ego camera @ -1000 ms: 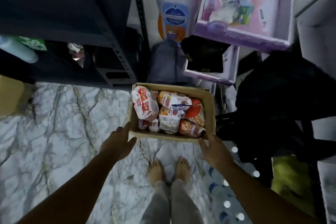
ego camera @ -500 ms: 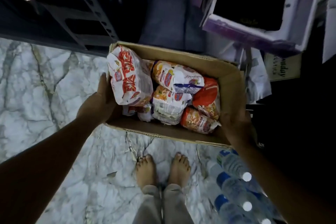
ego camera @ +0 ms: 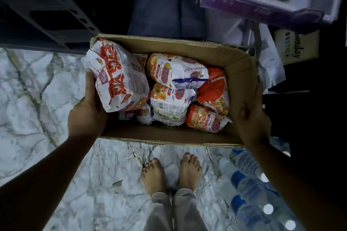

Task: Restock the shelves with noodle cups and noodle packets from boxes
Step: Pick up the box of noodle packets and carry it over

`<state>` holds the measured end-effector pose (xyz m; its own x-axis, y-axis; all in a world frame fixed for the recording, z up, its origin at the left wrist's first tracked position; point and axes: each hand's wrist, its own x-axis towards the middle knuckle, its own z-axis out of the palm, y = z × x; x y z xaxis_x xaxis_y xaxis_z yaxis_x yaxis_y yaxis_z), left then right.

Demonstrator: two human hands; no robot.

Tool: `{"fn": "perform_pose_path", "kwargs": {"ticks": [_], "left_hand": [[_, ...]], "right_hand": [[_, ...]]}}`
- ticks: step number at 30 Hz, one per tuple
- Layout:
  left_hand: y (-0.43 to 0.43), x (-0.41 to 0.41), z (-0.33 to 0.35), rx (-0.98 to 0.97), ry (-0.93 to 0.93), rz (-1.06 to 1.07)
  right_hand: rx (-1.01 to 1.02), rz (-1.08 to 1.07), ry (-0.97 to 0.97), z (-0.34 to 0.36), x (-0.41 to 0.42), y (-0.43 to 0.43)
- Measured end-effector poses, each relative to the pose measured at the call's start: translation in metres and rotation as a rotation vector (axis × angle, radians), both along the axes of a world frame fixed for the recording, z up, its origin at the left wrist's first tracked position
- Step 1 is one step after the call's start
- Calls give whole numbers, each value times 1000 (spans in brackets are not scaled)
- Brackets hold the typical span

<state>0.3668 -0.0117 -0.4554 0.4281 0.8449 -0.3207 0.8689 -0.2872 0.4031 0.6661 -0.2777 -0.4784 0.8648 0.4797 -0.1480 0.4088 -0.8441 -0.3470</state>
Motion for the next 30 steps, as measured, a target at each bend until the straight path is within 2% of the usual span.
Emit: {"fn": "perform_pose_path", "kwargs": {"ticks": [2,9,15,20,22,26,28,29,30], "left_hand": [[-5,-21,-20,23,63,119],[-1,-30,-26,51,19,6],[7,-28,-19,-24,-6,69],[9,-26,-17,-47,12,23],[15,-26,-17,-47,-7,38],[13,-20,-9,-132,126,114],[28,-16,4,-90,19,127],[46,-12,20,-171,-30,135],[35,-21,5,-119,41,197]], "right_hand": [[6,-12,10,0,0,0],[-25,6,38,2,1,0],[11,26,26,5,-1,-2],[-46,-65,132,13,3,3],[-45,-57,136,15,2,4],[-67,-36,105,14,0,2],[-62,-14,92,19,0,3],[-55,-10,97,20,1,2],[-53,-21,116,20,2,-1]]}}
